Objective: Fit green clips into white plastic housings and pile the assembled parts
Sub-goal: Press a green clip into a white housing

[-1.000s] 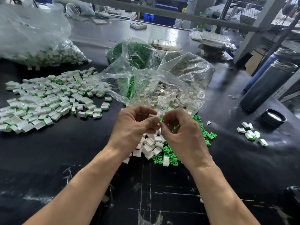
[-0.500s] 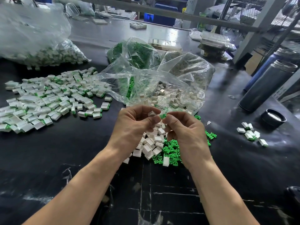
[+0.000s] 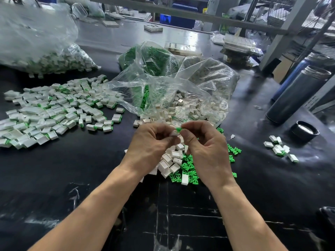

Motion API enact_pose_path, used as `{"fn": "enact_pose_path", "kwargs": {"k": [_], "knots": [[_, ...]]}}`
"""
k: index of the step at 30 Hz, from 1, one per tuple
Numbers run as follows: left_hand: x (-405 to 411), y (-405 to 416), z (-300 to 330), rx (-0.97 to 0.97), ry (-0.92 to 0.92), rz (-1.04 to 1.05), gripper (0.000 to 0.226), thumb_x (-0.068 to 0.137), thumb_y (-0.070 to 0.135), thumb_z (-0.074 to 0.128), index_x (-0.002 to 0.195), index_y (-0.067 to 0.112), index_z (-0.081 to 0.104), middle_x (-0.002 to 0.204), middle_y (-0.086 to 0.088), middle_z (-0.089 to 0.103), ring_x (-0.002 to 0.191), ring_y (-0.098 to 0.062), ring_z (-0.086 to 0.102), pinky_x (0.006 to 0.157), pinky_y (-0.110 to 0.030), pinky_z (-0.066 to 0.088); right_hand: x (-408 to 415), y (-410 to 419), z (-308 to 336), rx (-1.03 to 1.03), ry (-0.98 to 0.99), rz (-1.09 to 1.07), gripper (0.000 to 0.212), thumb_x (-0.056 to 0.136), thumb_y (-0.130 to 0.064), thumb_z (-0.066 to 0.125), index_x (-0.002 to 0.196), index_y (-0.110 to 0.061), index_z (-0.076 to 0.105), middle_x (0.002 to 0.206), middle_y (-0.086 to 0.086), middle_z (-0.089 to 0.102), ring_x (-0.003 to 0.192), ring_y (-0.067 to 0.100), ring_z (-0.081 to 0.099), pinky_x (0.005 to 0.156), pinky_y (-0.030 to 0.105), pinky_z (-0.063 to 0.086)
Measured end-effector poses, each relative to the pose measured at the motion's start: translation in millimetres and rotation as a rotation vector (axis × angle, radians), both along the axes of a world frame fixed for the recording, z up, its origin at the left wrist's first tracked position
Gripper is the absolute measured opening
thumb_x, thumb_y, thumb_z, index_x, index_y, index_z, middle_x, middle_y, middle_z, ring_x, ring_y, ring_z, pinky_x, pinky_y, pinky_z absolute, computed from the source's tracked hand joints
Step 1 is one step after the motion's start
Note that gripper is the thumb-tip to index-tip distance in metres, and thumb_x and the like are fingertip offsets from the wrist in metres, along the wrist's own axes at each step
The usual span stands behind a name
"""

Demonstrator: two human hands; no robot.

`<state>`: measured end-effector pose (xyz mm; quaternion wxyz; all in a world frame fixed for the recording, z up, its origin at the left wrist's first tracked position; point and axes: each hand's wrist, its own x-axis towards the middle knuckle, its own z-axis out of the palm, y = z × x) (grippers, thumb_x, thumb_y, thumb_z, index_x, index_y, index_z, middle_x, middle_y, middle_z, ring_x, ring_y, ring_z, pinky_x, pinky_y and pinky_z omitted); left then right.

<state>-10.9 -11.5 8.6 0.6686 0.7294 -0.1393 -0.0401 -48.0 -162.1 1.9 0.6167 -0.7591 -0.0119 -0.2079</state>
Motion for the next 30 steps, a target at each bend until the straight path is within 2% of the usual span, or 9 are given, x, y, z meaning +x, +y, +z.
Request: {"fn": "enact_pose_path", "kwargs": {"k": [6, 12, 20, 26, 30], "knots": [[-0.2, 1.8, 2.3, 0.01, 0.001, 0.015, 0.007, 0.086, 0.009, 0.08, 0.092, 0.011, 0.078, 0.074, 0.01, 0.074, 0.066, 0.005, 0.064, 0.061, -0.01, 0.048, 2.9, -4.1, -3.6, -0.031, 0.041, -0.01, 0.016, 0.095, -0.015, 0.073, 0.095, -0.031, 0.072, 0.087, -0.008, 0.074, 0.075, 0.007, 0.068, 0.065, 0.023, 0.053], [-1.3, 4.1, 4.8, 0.022, 0.006, 0.048, 0.014, 0.085, 0.009, 0.08, 0.099, 0.009, 0.077, 0.085, -0.003, 0.078, 0.073, -0.001, 0.069, 0.065, -0.012, 0.05, 2.8, -4.3, -4.6, -0.078, 0.061, -0.012, 0.017, 0.094, -0.015, 0.074, 0.095, -0.031, 0.072, 0.085, -0.01, 0.074, 0.071, 0.006, 0.066, 0.065, 0.023, 0.052], [-0.2, 3.0, 4.2, 0.005, 0.018, 0.027, 0.011, 0.084, 0.009, 0.08, 0.095, 0.009, 0.078, 0.076, 0.007, 0.075, 0.066, 0.003, 0.064, 0.062, -0.011, 0.048, 1.5, -3.8, -1.5, -0.013, 0.083, 0.001, 0.015, 0.096, -0.014, 0.073, 0.096, -0.029, 0.073, 0.081, -0.012, 0.074, 0.065, 0.001, 0.063, 0.061, 0.017, 0.05], [1.8, 3.4, 0.8, -0.019, 0.042, 0.028, 0.012, 0.083, 0.009, 0.081, 0.095, 0.007, 0.078, 0.084, -0.006, 0.077, 0.069, -0.001, 0.065, 0.062, -0.012, 0.048, 0.7, -3.8, 0.0, -0.139, 0.107, -0.031, 0.02, 0.097, -0.02, 0.071, 0.089, -0.038, 0.067, 0.079, -0.023, 0.07, 0.069, -0.001, 0.065, 0.063, 0.016, 0.049], [1.0, -0.8, -1.8, -0.057, 0.067, 0.051, 0.007, 0.084, 0.008, 0.081, 0.091, 0.008, 0.079, 0.073, 0.005, 0.074, 0.058, 0.004, 0.06, 0.057, -0.009, 0.045, -0.4, 3.0, -1.9, -0.106, 0.106, -0.104, 0.015, 0.098, -0.019, 0.07, 0.09, -0.032, 0.069, 0.08, -0.021, 0.071, 0.069, 0.001, 0.064, 0.066, 0.027, 0.054]]}}
